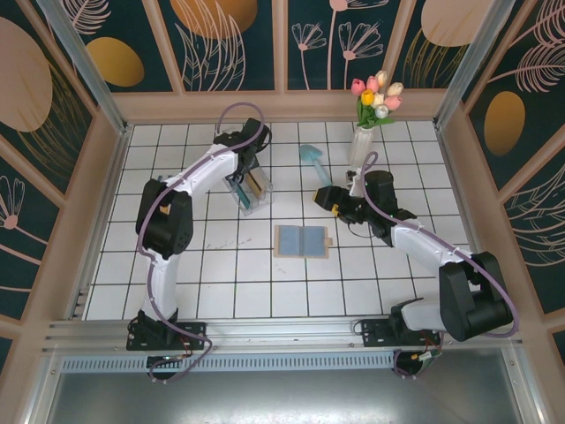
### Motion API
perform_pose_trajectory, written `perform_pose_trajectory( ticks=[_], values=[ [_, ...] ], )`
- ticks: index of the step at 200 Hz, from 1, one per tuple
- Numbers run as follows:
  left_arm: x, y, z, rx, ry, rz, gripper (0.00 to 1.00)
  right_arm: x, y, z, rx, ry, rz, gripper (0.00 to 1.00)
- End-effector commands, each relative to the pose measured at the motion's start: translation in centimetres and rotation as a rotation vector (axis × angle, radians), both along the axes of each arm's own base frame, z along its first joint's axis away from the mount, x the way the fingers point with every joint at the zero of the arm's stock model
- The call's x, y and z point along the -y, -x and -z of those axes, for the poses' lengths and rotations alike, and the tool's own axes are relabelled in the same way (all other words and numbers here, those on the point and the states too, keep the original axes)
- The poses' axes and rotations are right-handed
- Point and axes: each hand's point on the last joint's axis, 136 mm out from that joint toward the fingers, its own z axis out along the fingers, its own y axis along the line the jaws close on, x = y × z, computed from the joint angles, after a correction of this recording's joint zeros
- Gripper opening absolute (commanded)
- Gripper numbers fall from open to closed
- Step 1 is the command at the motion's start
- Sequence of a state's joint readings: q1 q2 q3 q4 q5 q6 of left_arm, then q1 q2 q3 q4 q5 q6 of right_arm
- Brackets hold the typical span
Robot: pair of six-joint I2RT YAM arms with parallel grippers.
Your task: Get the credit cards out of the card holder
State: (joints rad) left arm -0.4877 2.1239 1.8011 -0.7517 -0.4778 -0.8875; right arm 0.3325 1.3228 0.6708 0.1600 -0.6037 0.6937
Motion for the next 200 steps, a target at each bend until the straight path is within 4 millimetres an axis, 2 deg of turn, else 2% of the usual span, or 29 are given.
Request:
perform_pose_trajectory(
  ticks=[1,56,107,128,161,200],
  values=[
    [-0.6,-0.7,0.5,0.007,-0.022,-0.033,0.0,0.0,-0.2,-0.8,0.01,-0.019,-0.002,0.74],
    [-0.7,-1.1,1.2,0.011,-0.038,-0.04,0.0,0.1,-0.2,-0.7,0.009,-0.018,-0.001,0.74],
    [0.4,-1.1,1.9,-0.013,0.005,0.004,0.0,0.1,-0.2,-0.7,0.006,-0.016,-0.001,0.74],
    [0.7,-1.0,1.9,-0.021,0.02,0.016,0.06,0.1,-0.2,-0.8,0.007,-0.017,0.0,0.74],
    [0.8,-0.8,1.5,-0.02,0.031,0.028,0.24,0.1,-0.2,-0.7,0.007,-0.018,0.002,0.73],
    [0.8,-0.9,0.3,0.0,0.037,0.032,0.26,0.0,-0.3,-0.8,0.011,-0.021,-0.001,0.73]
  ],
)
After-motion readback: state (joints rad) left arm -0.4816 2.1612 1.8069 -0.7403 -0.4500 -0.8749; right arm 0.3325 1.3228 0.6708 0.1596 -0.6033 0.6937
